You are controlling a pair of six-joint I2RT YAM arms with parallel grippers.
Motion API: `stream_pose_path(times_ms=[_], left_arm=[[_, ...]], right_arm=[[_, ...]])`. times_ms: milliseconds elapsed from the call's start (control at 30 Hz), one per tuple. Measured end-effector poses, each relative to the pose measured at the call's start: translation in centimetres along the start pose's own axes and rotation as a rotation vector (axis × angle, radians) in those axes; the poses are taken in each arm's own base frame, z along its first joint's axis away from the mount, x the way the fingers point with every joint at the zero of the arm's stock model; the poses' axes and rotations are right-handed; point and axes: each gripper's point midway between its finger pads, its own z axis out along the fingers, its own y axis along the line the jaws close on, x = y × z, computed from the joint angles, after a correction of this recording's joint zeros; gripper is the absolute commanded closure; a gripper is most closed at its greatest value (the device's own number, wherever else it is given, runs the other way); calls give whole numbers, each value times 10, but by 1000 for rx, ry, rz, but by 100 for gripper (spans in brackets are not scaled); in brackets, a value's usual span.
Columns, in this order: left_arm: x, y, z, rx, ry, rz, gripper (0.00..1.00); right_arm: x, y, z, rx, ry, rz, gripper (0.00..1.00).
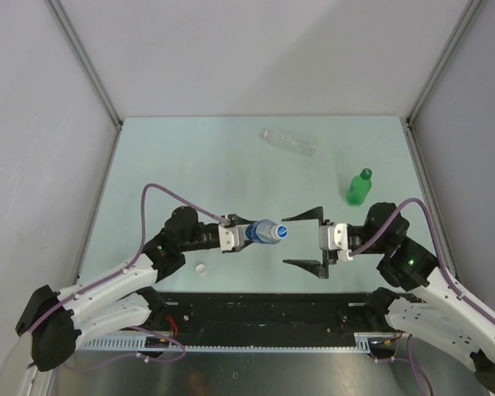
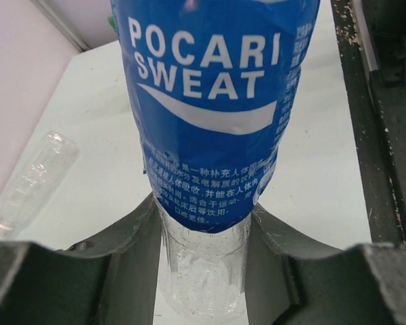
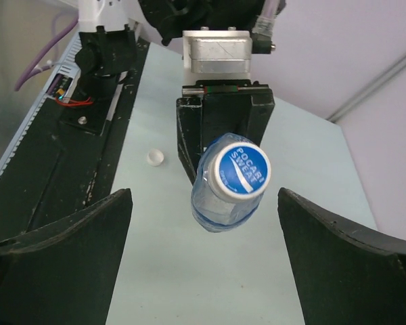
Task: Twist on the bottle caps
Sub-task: Screw the bottle cap onto the plastic bottle.
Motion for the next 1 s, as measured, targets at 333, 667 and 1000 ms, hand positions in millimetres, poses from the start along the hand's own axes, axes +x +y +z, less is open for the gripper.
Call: stream_pose_path(times_ms=[333, 667, 1000], left_arm=[[18, -13, 2, 63, 49, -32, 100], [17, -18, 2, 98, 44, -32, 100], [20, 1, 1, 14, 89, -51, 100]], right_arm=[[0, 7, 8, -70, -32, -2, 32], [-4, 4, 11, -67, -53, -2, 63], [5, -25, 22, 75, -28, 180, 100]])
